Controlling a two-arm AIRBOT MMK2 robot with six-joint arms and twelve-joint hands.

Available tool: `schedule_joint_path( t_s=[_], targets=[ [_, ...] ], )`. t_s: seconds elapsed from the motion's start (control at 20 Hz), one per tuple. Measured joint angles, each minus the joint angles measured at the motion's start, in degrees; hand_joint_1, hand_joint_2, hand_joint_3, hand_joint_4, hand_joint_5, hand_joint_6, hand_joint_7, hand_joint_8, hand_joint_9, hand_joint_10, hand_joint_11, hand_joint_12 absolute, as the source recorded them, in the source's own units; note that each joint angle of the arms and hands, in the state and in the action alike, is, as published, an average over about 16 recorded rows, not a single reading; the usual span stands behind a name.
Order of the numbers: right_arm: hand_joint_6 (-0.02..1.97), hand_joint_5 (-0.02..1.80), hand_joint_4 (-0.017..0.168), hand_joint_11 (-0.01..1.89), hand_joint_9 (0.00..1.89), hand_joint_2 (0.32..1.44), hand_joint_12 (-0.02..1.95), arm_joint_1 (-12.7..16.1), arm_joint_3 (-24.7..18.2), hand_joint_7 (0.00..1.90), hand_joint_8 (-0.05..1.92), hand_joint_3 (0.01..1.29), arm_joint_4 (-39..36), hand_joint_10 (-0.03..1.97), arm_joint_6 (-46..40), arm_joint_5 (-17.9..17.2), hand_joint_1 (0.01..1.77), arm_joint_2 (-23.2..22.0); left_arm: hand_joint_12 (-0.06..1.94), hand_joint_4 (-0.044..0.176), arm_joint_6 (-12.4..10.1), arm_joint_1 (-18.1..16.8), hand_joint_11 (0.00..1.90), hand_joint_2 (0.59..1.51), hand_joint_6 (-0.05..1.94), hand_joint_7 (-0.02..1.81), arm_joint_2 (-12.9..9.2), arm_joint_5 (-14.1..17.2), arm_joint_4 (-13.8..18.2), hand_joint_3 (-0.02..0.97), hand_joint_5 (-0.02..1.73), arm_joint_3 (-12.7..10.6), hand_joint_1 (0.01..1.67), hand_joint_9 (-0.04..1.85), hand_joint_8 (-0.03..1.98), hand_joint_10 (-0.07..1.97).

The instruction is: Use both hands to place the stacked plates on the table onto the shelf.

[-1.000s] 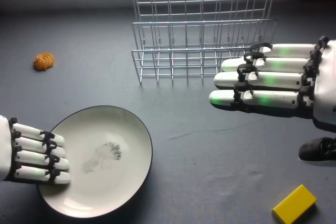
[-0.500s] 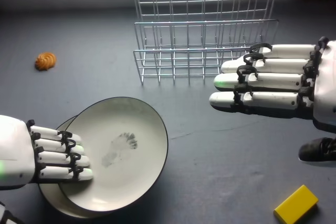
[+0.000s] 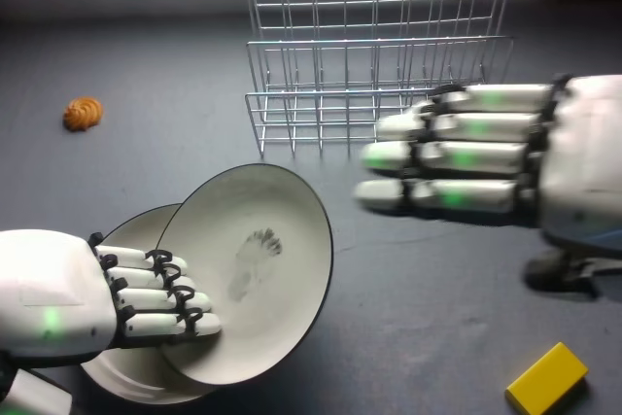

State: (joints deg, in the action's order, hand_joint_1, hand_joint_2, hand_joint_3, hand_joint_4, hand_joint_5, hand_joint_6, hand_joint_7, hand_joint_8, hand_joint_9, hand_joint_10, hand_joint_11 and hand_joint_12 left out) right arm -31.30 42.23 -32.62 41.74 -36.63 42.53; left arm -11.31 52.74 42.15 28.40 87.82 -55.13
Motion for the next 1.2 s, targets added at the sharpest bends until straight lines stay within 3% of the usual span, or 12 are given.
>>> schedule_joint_path(
  t_s=[0.6,0.9,1.2],
  targets=[
    [0.02,0.08,0.001,0.01,0.02,0.98,0.51,1.7,4.8,0.02,0.02,0.02,7.6,0.01,16.4,8.6,1.28,16.2,-0.01,-0.008,-0.1,-0.5,0.01,1.207,-0.03,-0.02,0.5,-2.7,-4.1,0.022,-0.02,1.9,0.02,0.02,-0.02,0.01],
    [0.02,0.11,0.001,0.01,0.03,0.97,0.59,1.9,9.1,0.04,0.02,0.02,11.8,0.01,21.5,9.8,1.26,23.3,-0.01,-0.008,-0.1,-0.6,0.01,1.207,-0.03,-0.02,0.6,-3.1,-4.7,0.022,-0.02,2.2,0.02,0.02,-0.02,0.01],
    [0.02,0.21,0.001,0.01,0.15,0.97,0.85,2.2,12.5,0.15,0.02,0.02,13.7,0.03,23.4,9.6,1.21,28.0,-0.01,-0.008,-0.1,-0.8,0.01,1.207,-0.03,-0.02,0.7,-3.4,-5.3,0.022,-0.02,2.3,0.02,0.02,-0.02,0.01]
  ],
)
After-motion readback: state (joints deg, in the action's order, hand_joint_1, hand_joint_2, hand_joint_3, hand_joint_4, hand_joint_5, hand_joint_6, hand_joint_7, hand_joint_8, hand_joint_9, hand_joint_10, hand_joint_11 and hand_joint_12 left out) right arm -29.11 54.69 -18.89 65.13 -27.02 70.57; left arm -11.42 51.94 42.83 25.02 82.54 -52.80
